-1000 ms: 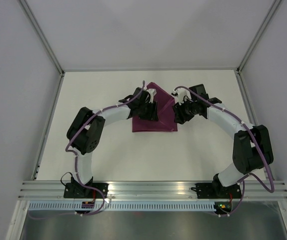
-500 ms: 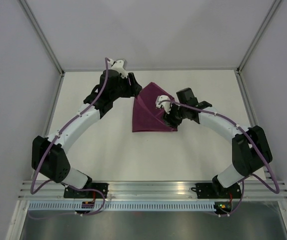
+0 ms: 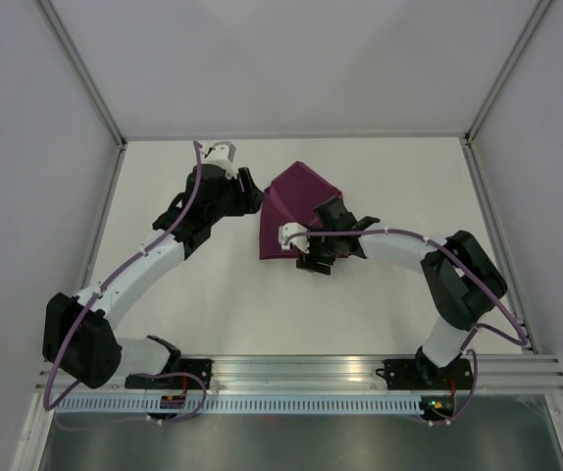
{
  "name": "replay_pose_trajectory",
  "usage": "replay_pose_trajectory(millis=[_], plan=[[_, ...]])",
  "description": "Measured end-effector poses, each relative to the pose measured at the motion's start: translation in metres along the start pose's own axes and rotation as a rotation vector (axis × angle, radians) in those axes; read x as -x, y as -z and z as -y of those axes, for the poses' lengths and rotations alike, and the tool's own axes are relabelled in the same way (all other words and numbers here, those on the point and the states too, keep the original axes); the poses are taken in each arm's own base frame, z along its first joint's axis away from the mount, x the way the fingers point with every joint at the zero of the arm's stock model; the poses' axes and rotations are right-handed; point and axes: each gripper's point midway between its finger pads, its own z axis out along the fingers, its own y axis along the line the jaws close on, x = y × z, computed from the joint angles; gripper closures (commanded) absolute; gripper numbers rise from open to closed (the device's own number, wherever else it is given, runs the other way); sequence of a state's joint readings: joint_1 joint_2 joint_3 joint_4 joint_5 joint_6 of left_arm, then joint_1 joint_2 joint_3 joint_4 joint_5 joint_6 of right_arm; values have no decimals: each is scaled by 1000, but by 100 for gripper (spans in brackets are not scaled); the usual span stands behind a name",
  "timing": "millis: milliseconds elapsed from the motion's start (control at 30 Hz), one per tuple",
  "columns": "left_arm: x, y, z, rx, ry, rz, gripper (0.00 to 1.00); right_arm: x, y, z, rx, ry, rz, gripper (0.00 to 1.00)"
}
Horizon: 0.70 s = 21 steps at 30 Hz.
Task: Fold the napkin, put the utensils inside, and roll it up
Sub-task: Roll the napkin with the utensil
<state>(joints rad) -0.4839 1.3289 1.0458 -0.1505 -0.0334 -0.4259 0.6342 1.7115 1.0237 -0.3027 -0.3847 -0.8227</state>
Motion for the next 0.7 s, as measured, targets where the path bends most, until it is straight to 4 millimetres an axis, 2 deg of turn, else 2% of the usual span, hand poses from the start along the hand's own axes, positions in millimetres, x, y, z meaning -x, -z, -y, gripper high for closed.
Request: replay_pose_trajectory(millis=[133,233,367,567,700], plan=[[9,7,0,5,1,34,38,-6,-12,3,-2,18,-14,28],[7,7,-3,17,1,33,38,-11,-19,6,-13,28,-26,28],[2,6,-9,37,2,27,38,-6,-25,19,-46,56,-16,28],[4,5,-15,51,7,31,38,-1,-32,30,-65,86,-6,33],[5,5,-17,56,9,32,38,-1,-34,34,-55,97,-15,40]])
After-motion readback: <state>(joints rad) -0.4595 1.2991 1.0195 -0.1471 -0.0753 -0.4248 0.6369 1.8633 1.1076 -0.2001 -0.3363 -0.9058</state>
